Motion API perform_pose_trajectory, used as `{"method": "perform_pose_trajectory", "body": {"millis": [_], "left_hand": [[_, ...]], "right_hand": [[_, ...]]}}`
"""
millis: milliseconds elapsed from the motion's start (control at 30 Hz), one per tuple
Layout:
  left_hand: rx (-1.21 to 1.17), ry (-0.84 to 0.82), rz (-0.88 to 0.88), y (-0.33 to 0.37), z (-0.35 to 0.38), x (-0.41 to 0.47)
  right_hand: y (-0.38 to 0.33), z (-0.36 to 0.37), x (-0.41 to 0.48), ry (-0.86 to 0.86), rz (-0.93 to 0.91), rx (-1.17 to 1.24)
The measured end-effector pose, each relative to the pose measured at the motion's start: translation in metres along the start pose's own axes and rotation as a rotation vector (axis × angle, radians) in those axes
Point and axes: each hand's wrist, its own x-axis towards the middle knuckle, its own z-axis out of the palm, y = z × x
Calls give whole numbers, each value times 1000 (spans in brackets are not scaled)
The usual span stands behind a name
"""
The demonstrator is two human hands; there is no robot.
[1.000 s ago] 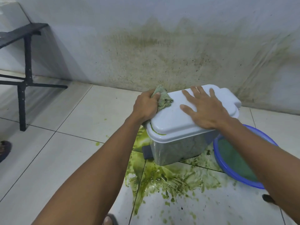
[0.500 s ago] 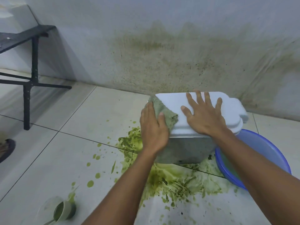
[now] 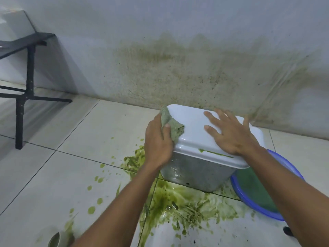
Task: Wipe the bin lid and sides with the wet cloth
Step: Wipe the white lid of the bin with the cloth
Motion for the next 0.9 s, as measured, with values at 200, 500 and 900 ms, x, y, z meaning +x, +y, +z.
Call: {"method": "perform_pose_trajectory", "body": {"millis": [200, 500, 900], "left_hand": [[10, 134, -53, 7, 33, -57], [4, 35, -146, 18, 9, 34], [87, 188, -64, 28, 38, -11]], "right_hand": [[1, 1, 0, 2, -16, -6], [1, 0, 3, 4, 42, -11], [6, 3, 6, -14, 7, -25]]}}
